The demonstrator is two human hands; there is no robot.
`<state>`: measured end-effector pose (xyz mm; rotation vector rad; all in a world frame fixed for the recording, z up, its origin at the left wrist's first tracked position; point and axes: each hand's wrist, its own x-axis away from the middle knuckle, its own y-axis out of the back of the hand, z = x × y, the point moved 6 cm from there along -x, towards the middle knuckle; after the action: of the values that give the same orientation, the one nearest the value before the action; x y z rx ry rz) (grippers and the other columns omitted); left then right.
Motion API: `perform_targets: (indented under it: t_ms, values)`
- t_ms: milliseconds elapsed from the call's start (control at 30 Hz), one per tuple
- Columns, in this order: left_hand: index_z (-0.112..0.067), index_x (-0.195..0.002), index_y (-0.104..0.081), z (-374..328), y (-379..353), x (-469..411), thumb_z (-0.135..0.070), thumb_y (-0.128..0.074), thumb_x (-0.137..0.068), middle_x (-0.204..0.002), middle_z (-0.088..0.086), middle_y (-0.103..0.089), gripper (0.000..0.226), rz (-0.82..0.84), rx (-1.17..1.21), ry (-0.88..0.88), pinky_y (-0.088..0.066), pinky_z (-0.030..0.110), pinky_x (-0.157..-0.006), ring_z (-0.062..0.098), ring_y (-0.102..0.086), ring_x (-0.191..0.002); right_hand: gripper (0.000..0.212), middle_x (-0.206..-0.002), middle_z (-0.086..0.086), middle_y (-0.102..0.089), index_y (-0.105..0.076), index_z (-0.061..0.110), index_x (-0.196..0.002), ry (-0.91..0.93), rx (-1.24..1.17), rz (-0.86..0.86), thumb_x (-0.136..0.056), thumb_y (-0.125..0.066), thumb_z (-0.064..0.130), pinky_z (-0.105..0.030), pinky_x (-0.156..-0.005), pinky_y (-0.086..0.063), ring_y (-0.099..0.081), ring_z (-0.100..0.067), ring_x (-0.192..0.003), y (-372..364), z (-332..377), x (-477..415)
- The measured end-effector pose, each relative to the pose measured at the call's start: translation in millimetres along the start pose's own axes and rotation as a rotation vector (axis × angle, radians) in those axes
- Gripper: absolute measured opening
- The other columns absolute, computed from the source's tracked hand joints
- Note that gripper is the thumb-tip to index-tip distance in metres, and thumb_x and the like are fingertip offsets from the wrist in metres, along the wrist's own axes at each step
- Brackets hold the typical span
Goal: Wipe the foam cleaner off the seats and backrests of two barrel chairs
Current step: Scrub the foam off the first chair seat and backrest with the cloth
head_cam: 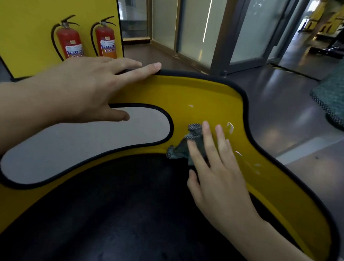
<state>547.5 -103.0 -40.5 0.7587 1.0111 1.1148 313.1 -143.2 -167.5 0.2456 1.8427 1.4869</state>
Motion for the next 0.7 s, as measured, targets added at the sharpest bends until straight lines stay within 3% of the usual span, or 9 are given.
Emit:
perform_targets:
  t_ms: [67, 167, 267, 367, 467, 567, 633, 700]
  values:
    - [-0.051, -0.154, 0.021, 0, 0, 0, -0.076, -0.041, -0.070, -0.164, -0.002, -0.029, 0.108, 0.009, 0.001, -0.001, -0.054, 0.045, -0.088, 0.030, -0.045, -0.139, 0.066, -0.162, -0.015, -0.029, -0.037, 0.014, -0.154, -0.034, -0.090, 0.049, -0.094, -0.058, 0.031, -0.048, -0.111, -0.042, -0.026, -0.031, -0.150, -3, 0, 13]
    - [-0.051, -0.155, 0.019, 0, 0, -1, -0.076, -0.041, -0.070, -0.164, -0.002, -0.031, 0.107, 0.023, 0.015, -0.007, -0.054, 0.046, -0.089, 0.031, -0.045, -0.140, 0.062, -0.140, -0.004, -0.049, -0.036, 0.021, -0.154, -0.132, -0.214, 0.097, -0.096, -0.053, 0.036, -0.032, -0.084, -0.053, -0.051, -0.020, -0.118, -2, -5, 13]
    - [-0.051, -0.155, 0.020, 0, -1, -2, -0.075, -0.048, -0.072, -0.163, -0.002, -0.031, 0.109, 0.038, 0.023, -0.006, -0.053, 0.044, -0.089, 0.030, -0.046, -0.138, 0.058, -0.114, 0.004, -0.045, -0.026, 0.032, -0.157, -0.283, -0.273, 0.217, -0.102, -0.043, 0.043, -0.027, -0.071, -0.045, -0.050, -0.011, -0.092, -1, -20, 5]
    - [-0.051, -0.154, 0.021, 1, -1, 0, -0.073, -0.054, -0.075, -0.164, -0.004, -0.031, 0.111, 0.039, 0.039, -0.006, -0.053, 0.043, -0.092, 0.027, -0.042, -0.142, 0.040, -0.091, 0.009, -0.060, -0.049, 0.032, -0.138, -0.380, -0.291, 0.257, -0.103, -0.042, 0.049, -0.032, -0.066, -0.050, -0.057, -0.011, -0.075, 8, -27, 4]
    - [-0.052, -0.153, 0.024, 0, 1, 1, -0.075, -0.044, -0.073, -0.164, -0.004, -0.029, 0.107, 0.039, 0.043, -0.008, -0.051, 0.042, -0.095, 0.026, -0.039, -0.144, 0.061, -0.094, 0.004, -0.066, -0.038, 0.029, -0.146, -0.385, -0.160, 0.388, -0.097, -0.042, 0.066, -0.032, -0.061, -0.042, -0.058, -0.016, -0.077, -4, -16, -2]
    - [-0.051, -0.153, 0.024, -1, 2, 1, -0.076, -0.043, -0.073, -0.164, -0.004, -0.029, 0.107, 0.032, 0.037, -0.012, -0.051, 0.042, -0.096, 0.026, -0.040, -0.143, 0.043, -0.095, 0.000, -0.068, -0.052, 0.026, -0.121, -0.436, -0.112, 0.357, -0.098, -0.046, 0.062, -0.032, -0.060, -0.040, -0.058, -0.020, -0.076, -26, -15, -17]
    - [-0.051, -0.153, 0.024, -1, 1, 0, -0.074, -0.049, -0.076, -0.164, -0.004, -0.029, 0.108, 0.036, 0.041, -0.011, -0.051, 0.041, -0.095, 0.026, -0.041, -0.142, 0.026, -0.088, 0.001, -0.068, -0.051, 0.024, -0.100, -0.536, -0.260, 0.293, -0.102, -0.050, 0.049, -0.033, -0.058, -0.042, -0.056, -0.017, -0.069, -35, -19, -22]
    - [-0.051, -0.154, 0.022, 0, 0, 0, -0.074, -0.050, -0.076, -0.164, -0.004, -0.030, 0.109, 0.039, 0.052, -0.014, -0.051, 0.042, -0.095, 0.027, -0.043, -0.140, 0.020, -0.079, 0.003, -0.070, -0.056, 0.024, -0.092, -0.727, -0.762, 0.136, -0.102, -0.054, 0.042, -0.035, -0.059, -0.054, -0.064, -0.013, -0.068, -42, -21, -20]
